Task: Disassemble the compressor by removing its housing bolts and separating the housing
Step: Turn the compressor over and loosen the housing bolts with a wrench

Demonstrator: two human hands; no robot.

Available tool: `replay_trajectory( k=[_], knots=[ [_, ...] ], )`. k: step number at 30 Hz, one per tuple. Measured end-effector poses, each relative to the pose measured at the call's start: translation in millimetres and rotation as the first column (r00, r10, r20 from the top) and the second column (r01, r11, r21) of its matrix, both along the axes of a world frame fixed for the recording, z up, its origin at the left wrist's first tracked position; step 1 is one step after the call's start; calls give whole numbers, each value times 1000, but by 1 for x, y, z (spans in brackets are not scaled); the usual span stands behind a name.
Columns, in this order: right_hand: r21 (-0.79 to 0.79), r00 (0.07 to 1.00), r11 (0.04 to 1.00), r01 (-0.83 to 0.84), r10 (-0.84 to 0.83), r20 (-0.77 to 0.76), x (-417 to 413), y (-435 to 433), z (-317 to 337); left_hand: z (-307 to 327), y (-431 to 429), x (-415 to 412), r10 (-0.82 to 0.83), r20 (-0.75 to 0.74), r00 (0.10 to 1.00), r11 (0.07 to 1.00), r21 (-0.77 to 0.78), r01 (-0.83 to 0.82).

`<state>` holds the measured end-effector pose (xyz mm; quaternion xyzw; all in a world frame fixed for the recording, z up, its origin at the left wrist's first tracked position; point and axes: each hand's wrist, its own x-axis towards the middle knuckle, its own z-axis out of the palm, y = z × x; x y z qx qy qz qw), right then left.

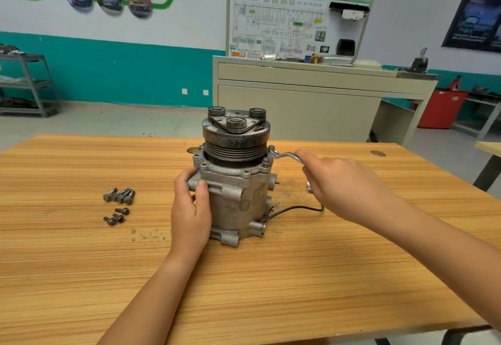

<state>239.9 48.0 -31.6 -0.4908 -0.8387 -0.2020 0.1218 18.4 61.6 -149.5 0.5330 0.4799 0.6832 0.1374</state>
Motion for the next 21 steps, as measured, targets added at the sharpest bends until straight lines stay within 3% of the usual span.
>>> replay_trajectory(
  k=[11, 17, 21],
  knots=[
    [-1, 940, 988, 158, -150, 306, -38, -19, 24, -1, 1, -1, 5, -2, 1000, 1000, -11, -5],
    [20, 890, 993, 120, -117, 441, -43, -21, 27, 0, 0, -1, 3, 1, 1000, 1000, -20, -3],
    [-78, 872, 995, 55, -10, 489, -25, -4, 40, 1, -2, -1, -9, 9, 1000, 1000, -19, 10]
  ],
)
